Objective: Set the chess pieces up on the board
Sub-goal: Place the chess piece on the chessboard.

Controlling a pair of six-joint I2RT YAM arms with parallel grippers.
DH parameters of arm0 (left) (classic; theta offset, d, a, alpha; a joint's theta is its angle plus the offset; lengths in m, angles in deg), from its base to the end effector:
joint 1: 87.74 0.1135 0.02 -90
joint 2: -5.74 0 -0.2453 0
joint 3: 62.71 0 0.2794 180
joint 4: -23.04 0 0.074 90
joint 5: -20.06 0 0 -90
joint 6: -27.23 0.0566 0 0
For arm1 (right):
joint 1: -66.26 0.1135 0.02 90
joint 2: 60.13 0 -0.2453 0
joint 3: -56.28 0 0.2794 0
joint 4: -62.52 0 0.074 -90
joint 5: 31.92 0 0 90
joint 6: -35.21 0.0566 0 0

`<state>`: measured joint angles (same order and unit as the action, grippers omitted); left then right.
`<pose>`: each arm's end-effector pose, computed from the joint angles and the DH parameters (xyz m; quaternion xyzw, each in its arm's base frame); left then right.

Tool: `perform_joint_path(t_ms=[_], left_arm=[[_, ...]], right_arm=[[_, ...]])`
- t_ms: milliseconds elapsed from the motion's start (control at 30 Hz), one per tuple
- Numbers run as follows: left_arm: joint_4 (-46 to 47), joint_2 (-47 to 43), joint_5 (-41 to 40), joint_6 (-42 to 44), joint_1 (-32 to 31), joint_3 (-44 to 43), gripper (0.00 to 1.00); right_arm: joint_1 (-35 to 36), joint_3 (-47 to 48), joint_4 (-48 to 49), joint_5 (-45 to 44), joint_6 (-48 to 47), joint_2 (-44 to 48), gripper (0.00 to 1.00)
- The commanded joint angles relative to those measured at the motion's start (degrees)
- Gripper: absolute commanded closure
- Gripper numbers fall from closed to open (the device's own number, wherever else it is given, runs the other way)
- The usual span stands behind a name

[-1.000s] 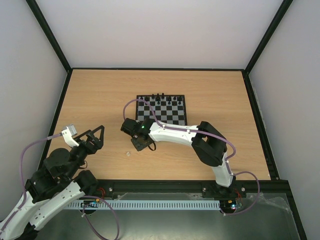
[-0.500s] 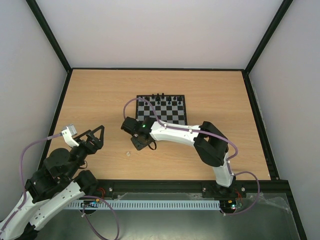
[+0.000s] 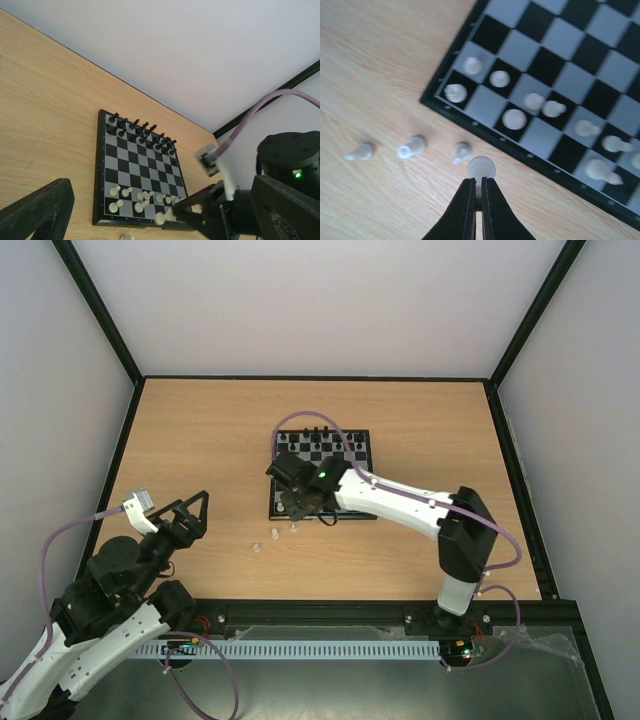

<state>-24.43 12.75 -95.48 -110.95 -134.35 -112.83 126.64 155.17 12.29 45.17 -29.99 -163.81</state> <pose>0.0900 -0.0597 0.3249 -0.1600 0.7132 -0.3782 0.5681 0.2238 0.3680 0.2227 -0.2574 0.9127 0.1232 0.2924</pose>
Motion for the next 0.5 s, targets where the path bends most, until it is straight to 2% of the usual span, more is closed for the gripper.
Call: perform_joint_path(t_ms=[0, 200, 467], left_arm=[[1.06, 0.44, 0.23, 0.79, -0.07, -0.85, 0.00], [1.37, 0.98, 0.31, 0.85, -0.14, -0.70, 0.00], [1.62, 1.32, 0.32, 0.82, -0.09, -0.71, 0.00]], right_arm=[[-4.08, -4.95, -4.46, -1.78, -0.92, 6.31, 0.97], [-10.19, -10.16, -3.04, -0.29, -2.34, 10.16, 0.97], [-13.43, -13.00, 1.48, 3.69, -3.50, 8.09, 0.97]])
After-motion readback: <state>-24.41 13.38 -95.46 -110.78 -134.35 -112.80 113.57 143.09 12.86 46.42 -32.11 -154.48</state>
